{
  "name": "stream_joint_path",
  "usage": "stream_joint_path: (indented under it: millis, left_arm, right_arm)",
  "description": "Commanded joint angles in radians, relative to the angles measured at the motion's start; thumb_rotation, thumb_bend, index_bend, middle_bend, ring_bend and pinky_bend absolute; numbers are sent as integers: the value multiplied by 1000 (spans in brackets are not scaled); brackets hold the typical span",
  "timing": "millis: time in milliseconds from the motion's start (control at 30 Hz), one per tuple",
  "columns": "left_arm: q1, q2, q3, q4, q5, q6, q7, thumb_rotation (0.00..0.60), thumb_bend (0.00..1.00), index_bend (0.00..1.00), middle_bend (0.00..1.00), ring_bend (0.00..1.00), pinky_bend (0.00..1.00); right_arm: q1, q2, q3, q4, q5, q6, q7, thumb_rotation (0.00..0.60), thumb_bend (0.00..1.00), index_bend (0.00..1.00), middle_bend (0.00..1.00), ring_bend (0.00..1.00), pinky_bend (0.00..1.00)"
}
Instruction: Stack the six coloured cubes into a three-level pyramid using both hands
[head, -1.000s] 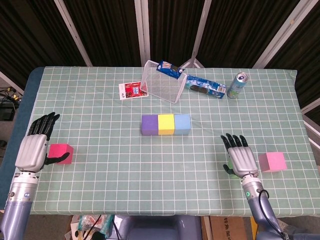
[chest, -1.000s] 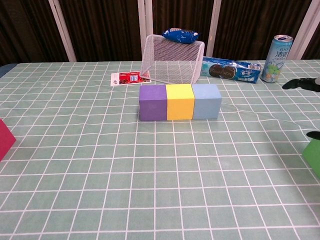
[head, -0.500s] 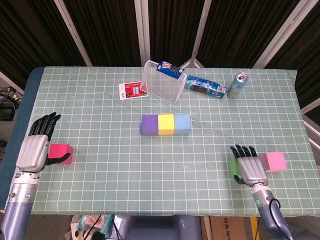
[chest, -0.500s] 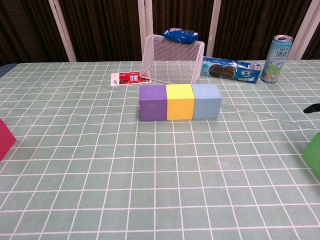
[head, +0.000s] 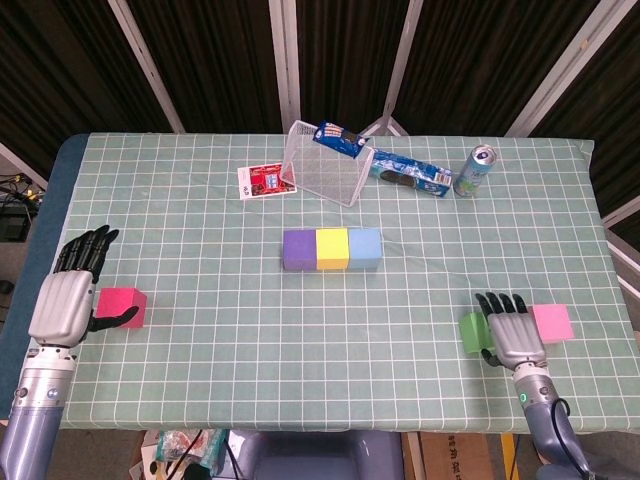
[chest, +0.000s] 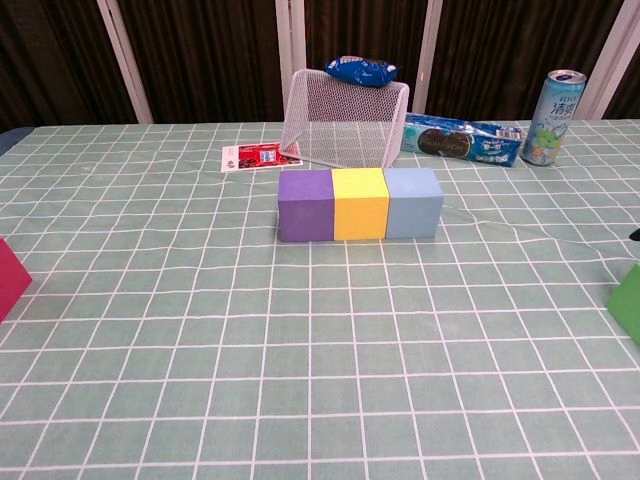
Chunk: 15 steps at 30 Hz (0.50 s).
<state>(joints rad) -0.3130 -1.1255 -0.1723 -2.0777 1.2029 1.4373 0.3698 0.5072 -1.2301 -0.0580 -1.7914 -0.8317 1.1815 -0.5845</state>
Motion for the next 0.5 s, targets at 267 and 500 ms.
stream_joint_path:
  millis: [267,500]
  left_arm:
    - [-2,-3,-3,0,-7,-4,-2,600,143,0,22,0,49]
    - [-1,-4,-4,-2,-4,-2,-4,600,143,0,22,0,49]
  right_arm:
    - [-21,-34,14,45,-70,-2,33,600,324,42,448,283,0]
    - [-16,-44,52,29,-84,0,42,600,324,42,448,283,0]
